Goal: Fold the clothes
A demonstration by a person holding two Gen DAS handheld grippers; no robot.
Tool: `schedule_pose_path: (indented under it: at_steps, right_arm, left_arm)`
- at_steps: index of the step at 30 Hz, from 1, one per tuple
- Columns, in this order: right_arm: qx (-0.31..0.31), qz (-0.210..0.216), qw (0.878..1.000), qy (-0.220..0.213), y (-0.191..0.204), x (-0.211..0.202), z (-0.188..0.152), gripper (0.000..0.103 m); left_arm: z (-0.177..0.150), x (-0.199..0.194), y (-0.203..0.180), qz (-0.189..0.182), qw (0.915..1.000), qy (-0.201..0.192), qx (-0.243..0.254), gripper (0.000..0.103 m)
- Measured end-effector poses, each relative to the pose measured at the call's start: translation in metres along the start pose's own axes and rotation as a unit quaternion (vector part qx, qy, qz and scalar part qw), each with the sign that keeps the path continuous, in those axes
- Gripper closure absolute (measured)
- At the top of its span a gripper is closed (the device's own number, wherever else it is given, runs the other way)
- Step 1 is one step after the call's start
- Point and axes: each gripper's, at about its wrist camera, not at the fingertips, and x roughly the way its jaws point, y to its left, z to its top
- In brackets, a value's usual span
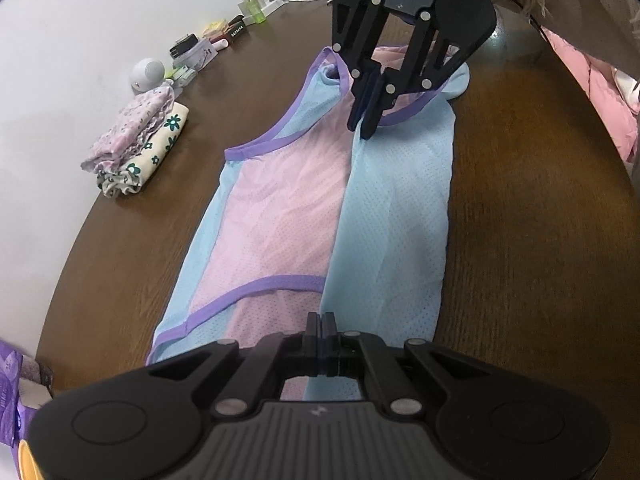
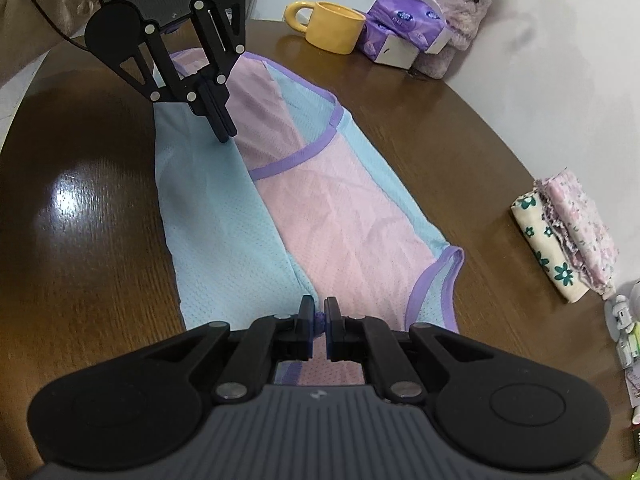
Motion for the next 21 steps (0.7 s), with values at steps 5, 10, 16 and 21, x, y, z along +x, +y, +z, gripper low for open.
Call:
schedule_pose_path:
  at_steps: [5, 10, 16, 21]
  right_arm:
    - [0.007, 0.007, 1.0, 0.004, -0.005, 0.007, -0.004, 0.098]
    - [0.021, 0.015, 1.0, 0.003, -0.009, 0.012, -0.007, 0.096]
    - [0.069, 0.002, 0.997, -0.027, -0.021, -0.005, -0.006, 0.053]
    - [0.062, -0.003, 0.997, -0.035, -0.011, -0.018, -0.004, 0.052]
  left_arm:
    - [-0.001, 0.005, 0.002, -0.006, 1.0, 0.003, -0.002, 0.103]
    - [-0.002, 0.01, 0.002, -0.008, 0.9999, 0.009, -0.004, 0.098]
    - [-0.002, -0.004, 0.003, 0.018, 0.9995, -0.003, -0.026, 0.065]
    - [-0.002, -0.016, 0.005, 0.039, 0.9982, -0.012, -0.045, 0.056]
